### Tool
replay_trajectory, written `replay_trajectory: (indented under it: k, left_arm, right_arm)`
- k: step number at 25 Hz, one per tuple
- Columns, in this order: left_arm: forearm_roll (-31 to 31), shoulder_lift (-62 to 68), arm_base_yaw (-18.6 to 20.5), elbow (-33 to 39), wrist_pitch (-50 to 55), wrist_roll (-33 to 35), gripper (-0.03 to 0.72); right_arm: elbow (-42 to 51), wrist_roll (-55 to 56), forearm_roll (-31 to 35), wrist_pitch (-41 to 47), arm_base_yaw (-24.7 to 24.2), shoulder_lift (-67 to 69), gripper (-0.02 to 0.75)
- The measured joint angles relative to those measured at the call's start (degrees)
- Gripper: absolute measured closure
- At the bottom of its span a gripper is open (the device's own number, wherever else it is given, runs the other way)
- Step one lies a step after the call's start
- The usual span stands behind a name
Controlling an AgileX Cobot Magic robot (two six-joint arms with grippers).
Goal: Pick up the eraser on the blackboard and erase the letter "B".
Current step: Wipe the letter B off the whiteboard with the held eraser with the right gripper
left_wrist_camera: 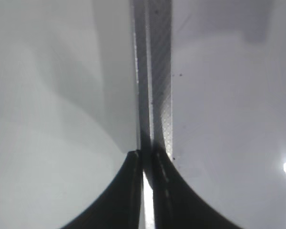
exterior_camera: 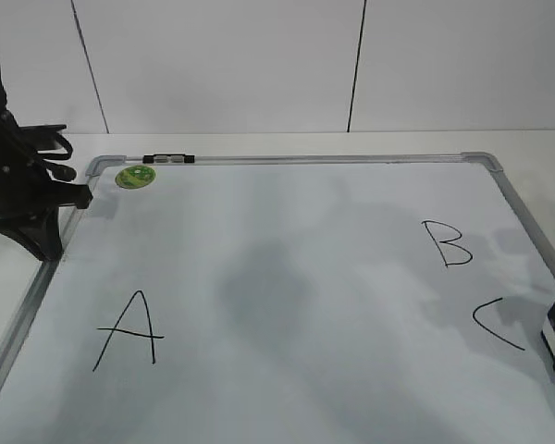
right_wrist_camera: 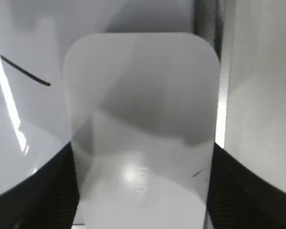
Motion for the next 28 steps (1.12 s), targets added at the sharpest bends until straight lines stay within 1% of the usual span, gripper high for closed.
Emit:
replay_trajectory:
  k: [12, 20, 26, 28]
  left_arm:
    - [0.10, 0.00, 0.00, 0.00, 0.00, 0.00, 0.666]
    - [0.18, 0.00, 0.00, 0.00, 0.00, 0.00, 0.666]
    - [0.18, 0.00, 0.00, 0.00, 0.00, 0.00, 0.666]
    - [0.18, 0.00, 0.00, 0.00, 0.00, 0.00, 0.666]
  right_arm:
    - [-0.46, 0.00, 0.38, 1.39, 0.00, 0.00, 0.200]
    - [-6.19, 0.10, 0.73, 6.62, 0.00, 0.00, 0.200]
    - [-7.05, 0.23, 1.21, 8.38, 0.00, 0.00, 0.200]
    - [-8.96, 0.23, 1.57, 8.62, 0.00, 0.00, 0.200]
